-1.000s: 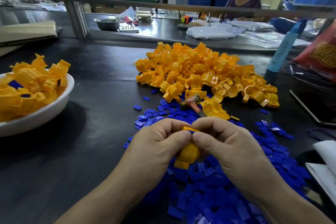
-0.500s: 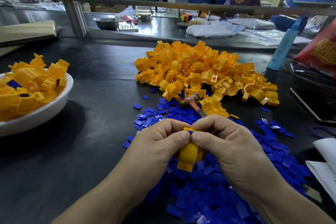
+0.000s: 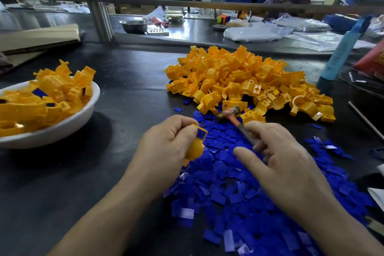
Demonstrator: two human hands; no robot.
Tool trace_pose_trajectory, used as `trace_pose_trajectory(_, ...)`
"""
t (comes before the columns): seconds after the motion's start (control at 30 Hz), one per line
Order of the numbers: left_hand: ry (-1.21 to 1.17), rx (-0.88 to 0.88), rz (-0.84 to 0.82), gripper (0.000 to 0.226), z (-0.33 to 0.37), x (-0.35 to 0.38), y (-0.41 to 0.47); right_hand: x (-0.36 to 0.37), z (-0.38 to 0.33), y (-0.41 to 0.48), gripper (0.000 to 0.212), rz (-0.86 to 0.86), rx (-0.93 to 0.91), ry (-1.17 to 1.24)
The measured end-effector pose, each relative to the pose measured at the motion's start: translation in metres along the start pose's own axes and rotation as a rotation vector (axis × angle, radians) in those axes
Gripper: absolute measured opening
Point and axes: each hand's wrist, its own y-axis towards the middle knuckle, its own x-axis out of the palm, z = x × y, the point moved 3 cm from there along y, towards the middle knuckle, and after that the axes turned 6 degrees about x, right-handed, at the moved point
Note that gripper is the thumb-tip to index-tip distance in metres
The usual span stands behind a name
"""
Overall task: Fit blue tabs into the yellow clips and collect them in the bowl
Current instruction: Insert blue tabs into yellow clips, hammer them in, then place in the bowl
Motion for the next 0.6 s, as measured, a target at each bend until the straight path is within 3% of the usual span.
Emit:
trace_pose_trajectory(0.07,0.181,-0.04,0.139,0.019,-0.013,-0.021,0.013,-0.002,0.016,0.005,0.061,0.011,0.059,-0.36)
trace_pose_trajectory(0.13,0.3,-0.097,0.216,0.018,-0.032,-0.038,0.023,0.002,0.027,0.009,0.057,-0.097,0.137,-0.557)
trace_pose_trajectory(0.23,0.419,-0.151,0.231,0.022,-0.054,-0.048,0.03,0.008,0.031,0.01,0.046,-0.2,0.189,-0.543)
trace_pose_trajectory(0.4,0.616,-0.18,0.107,0.027,-0.061,-0.049,0.034,0.008,0.034,0.013,0.036,-0.189,0.242,-0.526)
trace_pose_trajectory(0.53,0.899,-0.292,0.019,0.056,-0.059,-0.059,0.03,0.006,0.034,0.013,0.03,-0.165,0.245,-0.539)
trace_pose_trajectory(0.6,0.967,-0.274,0.009,0.057,-0.058,-0.059,0.027,0.005,0.034,0.013,0.029,-0.164,0.262,-0.501)
